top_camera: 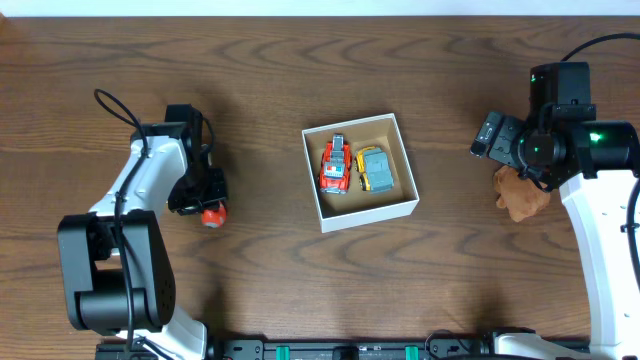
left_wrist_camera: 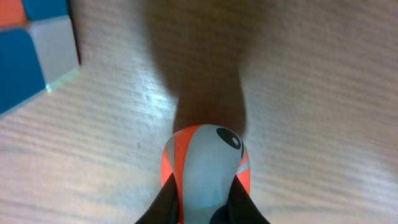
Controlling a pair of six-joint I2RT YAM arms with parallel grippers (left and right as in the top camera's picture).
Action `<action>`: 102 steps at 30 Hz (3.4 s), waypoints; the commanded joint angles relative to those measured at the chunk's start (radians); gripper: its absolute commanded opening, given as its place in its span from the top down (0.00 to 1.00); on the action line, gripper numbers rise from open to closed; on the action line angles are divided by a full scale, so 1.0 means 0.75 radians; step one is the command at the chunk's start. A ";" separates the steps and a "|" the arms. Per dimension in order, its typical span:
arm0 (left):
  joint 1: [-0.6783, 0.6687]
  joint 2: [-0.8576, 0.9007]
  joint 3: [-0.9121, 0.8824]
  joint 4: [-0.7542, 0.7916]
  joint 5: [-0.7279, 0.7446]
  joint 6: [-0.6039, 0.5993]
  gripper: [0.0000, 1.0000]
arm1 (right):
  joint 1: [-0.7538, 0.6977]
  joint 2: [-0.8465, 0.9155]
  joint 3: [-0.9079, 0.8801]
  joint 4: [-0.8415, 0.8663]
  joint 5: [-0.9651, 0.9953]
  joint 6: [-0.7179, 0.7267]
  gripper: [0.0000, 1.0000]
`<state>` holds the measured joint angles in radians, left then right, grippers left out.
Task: Pack container
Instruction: 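Grasp the orange-grey ball with the left gripper, then carry the ball over the box and lower it inside with the left gripper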
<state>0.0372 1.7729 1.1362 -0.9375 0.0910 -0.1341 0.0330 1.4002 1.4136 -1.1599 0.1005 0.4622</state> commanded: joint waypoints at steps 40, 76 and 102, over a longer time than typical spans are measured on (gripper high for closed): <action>-0.725 -0.054 0.341 0.372 0.017 0.188 0.94 | -0.010 -0.002 -0.004 -0.031 -0.005 -0.055 0.01; -0.793 0.145 0.341 0.379 0.258 0.089 0.94 | -0.010 -0.002 -0.004 -0.055 -0.005 -0.091 0.01; -0.724 0.146 0.341 0.260 0.016 -0.040 0.94 | -0.010 -0.002 -0.004 -0.061 -0.006 -0.104 0.01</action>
<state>-0.5117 1.8442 1.4178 -0.7506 0.1600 -0.2516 0.0330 1.4002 1.4132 -1.2041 0.1005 0.4004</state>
